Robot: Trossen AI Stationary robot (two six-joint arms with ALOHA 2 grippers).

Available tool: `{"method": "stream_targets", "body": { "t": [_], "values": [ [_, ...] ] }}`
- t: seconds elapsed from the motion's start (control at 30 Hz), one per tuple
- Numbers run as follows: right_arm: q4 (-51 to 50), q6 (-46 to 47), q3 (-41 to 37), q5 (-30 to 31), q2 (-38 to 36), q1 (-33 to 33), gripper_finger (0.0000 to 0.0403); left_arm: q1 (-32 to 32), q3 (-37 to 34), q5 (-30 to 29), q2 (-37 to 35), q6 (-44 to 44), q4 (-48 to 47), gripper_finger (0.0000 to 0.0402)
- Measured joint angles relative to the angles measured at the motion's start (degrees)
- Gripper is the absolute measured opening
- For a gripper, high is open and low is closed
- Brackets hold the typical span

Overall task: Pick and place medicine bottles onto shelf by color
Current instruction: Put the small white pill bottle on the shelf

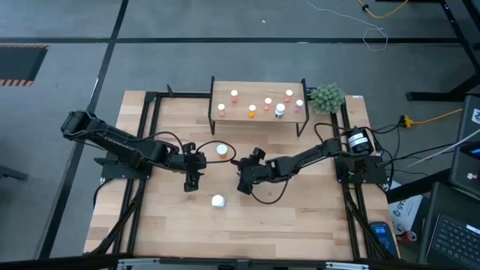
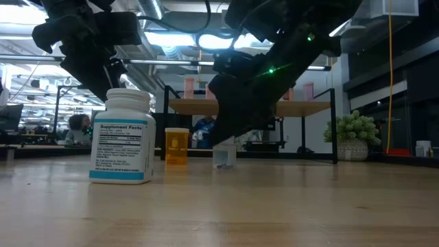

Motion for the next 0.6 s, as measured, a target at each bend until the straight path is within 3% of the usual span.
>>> {"method": "stream_targets", "body": {
  "t": [0.27, 0.43, 0.6],
  "values": [
    [-2.2, 2.3, 0.0, -2.3, -0.1, -0.3, 0.0147, 0.0, 0.0, 0.0, 0.0, 0.0, 0.0, 0.0166],
    [-4.5, 2.8, 1.1, -3.9, -0.7, -0.3, 0.0146, 0.0, 0.0, 0.0, 0.0, 0.0, 0.0, 0.0166],
    [-18.0, 1.0, 8.6, -3.8, -4.6, -0.6, 0.0146, 0.0, 0.0, 0.0, 0.0, 0.0, 0.0, 0.0166]
  ]
}}
